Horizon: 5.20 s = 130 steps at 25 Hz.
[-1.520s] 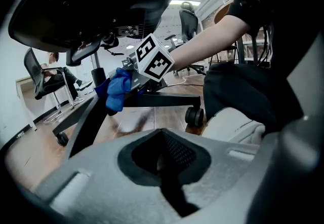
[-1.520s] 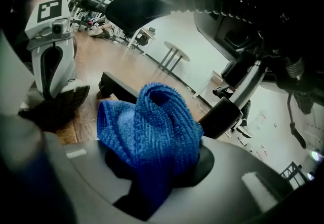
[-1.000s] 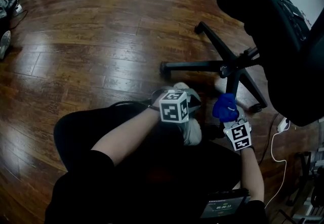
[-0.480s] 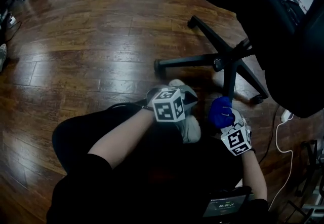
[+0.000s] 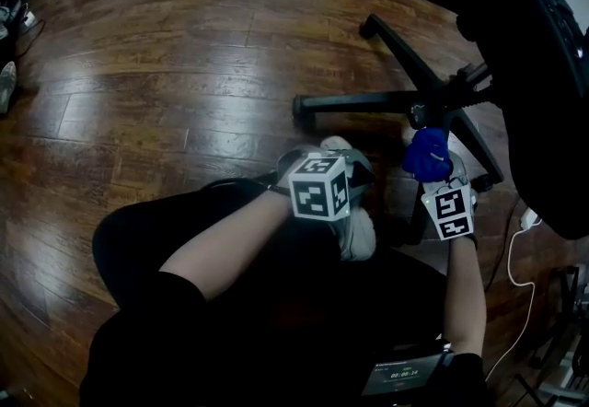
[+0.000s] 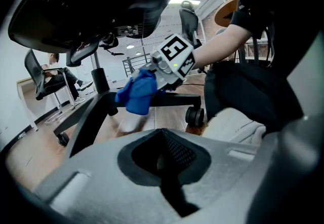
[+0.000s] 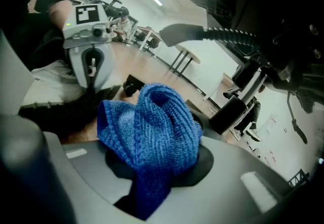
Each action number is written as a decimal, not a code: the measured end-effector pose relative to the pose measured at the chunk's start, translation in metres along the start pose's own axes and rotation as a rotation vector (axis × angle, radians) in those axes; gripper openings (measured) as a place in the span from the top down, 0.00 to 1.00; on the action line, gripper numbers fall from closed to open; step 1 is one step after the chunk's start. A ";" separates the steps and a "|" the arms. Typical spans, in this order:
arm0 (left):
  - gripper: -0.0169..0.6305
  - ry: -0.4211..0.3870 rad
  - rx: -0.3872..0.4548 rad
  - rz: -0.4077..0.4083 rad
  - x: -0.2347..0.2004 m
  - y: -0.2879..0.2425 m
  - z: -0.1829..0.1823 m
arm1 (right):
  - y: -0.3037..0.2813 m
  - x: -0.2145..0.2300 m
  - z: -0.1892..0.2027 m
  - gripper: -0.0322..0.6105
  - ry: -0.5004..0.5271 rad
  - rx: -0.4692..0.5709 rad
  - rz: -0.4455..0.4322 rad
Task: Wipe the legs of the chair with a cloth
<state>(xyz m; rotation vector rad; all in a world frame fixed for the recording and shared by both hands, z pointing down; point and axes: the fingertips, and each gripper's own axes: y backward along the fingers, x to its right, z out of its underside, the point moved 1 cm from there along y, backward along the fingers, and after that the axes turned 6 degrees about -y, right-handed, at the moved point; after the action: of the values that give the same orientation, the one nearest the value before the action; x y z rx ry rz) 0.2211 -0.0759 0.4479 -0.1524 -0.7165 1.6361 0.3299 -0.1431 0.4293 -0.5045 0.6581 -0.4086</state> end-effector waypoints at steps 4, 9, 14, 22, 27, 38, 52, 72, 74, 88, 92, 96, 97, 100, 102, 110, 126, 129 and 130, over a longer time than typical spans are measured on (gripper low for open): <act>0.97 -0.004 0.005 0.007 0.000 0.000 -0.001 | -0.027 0.040 -0.016 0.79 -0.027 -0.001 0.064; 0.97 -0.010 0.012 0.004 0.000 0.001 0.000 | -0.038 0.053 -0.022 0.79 -0.019 -0.007 0.118; 0.97 -0.010 0.018 -0.013 0.001 0.002 0.002 | -0.032 0.041 -0.018 0.80 -0.014 -0.008 0.104; 0.97 -0.007 0.011 -0.047 0.002 0.004 0.005 | 0.020 -0.034 0.008 0.80 0.020 0.010 -0.061; 0.97 -0.023 0.002 -0.039 0.002 0.004 0.007 | 0.056 -0.081 0.025 0.79 0.029 0.012 -0.160; 0.97 -0.009 0.001 -0.040 0.004 0.002 0.003 | 0.062 -0.093 0.032 0.79 0.127 -0.046 -0.148; 0.97 -0.017 0.012 -0.015 0.001 -0.001 0.001 | -0.037 0.052 -0.020 0.79 -0.033 0.004 0.077; 0.97 -0.010 0.001 -0.062 0.000 0.001 0.004 | 0.052 -0.072 0.027 0.79 0.004 0.018 -0.162; 0.97 -0.011 -0.002 -0.063 0.000 0.001 0.004 | 0.067 -0.091 0.034 0.79 0.018 0.011 -0.211; 0.97 -0.018 0.001 -0.026 0.001 -0.001 0.001 | 0.031 -0.048 0.020 0.79 0.093 -0.013 -0.096; 0.97 -0.015 0.000 -0.012 0.001 -0.002 0.000 | -0.006 0.000 0.002 0.79 0.069 -0.040 0.004; 0.97 -0.017 0.005 -0.002 0.001 -0.002 -0.001 | -0.031 0.034 -0.013 0.79 0.084 -0.075 0.057; 0.97 -0.017 0.007 -0.001 0.001 -0.001 -0.001 | -0.036 0.041 -0.015 0.79 0.073 -0.074 0.064; 0.97 -0.016 0.011 -0.003 0.001 0.000 -0.001 | -0.042 0.052 -0.020 0.79 0.043 -0.059 0.081; 0.97 -0.015 0.011 -0.004 0.000 0.000 0.000 | -0.042 0.052 -0.022 0.79 0.023 -0.038 0.089; 0.97 -0.014 0.017 -0.024 0.001 0.000 0.003 | -0.013 0.012 -0.005 0.79 0.001 -0.011 0.004; 0.97 -0.022 0.003 -0.065 0.000 0.000 0.004 | 0.074 -0.108 0.041 0.79 0.145 -0.051 -0.207; 0.97 -0.020 0.004 -0.058 0.000 -0.001 0.003 | 0.073 -0.106 0.041 0.78 0.146 -0.054 -0.212; 0.97 -0.020 0.004 -0.054 0.000 -0.001 0.003 | 0.073 -0.105 0.040 0.78 0.145 -0.053 -0.215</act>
<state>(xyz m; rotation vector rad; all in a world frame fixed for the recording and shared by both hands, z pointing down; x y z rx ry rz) 0.2205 -0.0766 0.4510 -0.1129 -0.7272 1.5892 0.2954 -0.0189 0.4658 -0.6023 0.7585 -0.6365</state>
